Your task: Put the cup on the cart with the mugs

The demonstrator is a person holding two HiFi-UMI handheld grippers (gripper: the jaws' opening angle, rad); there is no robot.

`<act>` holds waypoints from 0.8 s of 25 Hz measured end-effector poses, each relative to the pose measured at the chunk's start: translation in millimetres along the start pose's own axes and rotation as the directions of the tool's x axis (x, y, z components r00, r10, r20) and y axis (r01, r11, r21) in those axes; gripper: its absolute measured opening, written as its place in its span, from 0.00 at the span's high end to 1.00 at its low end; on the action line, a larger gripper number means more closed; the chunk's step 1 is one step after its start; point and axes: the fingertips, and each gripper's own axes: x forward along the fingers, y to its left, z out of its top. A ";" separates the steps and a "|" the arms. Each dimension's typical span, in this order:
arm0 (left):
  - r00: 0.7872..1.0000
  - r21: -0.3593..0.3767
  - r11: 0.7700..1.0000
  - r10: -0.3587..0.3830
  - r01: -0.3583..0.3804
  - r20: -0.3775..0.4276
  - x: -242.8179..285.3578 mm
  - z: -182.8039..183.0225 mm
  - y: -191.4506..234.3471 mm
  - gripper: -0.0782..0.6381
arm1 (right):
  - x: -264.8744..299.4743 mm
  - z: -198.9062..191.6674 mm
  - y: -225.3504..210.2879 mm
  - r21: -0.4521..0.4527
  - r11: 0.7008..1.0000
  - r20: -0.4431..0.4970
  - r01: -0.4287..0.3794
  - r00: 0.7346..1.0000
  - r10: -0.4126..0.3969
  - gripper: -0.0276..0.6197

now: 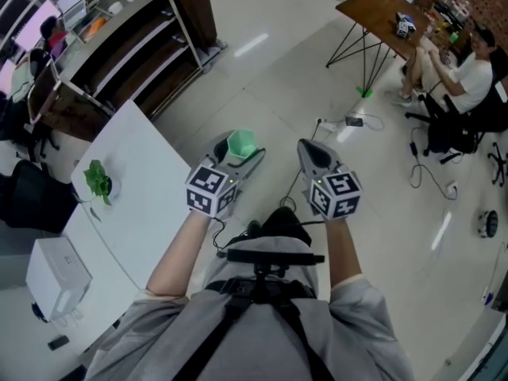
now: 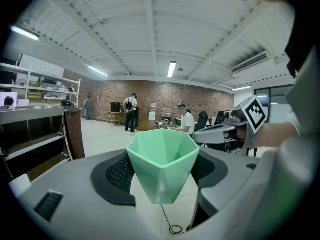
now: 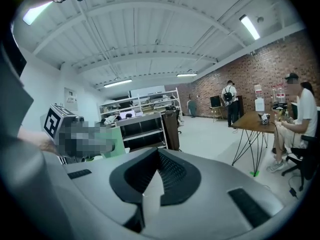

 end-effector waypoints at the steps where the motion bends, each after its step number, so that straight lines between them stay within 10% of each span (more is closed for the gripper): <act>1: 1.000 -0.004 1.000 -0.001 0.001 -0.001 6.6 1.6 5.1 0.45 | 7.8 4.8 -2.4 -0.008 1.000 -0.005 -0.009 1.000 0.009 0.95; 20: 0.968 -0.103 0.962 0.252 -0.252 -0.012 172.3 70.4 159.3 0.45 | 200.7 97.6 -140.6 -0.076 0.959 -0.087 -0.273 0.960 0.266 0.95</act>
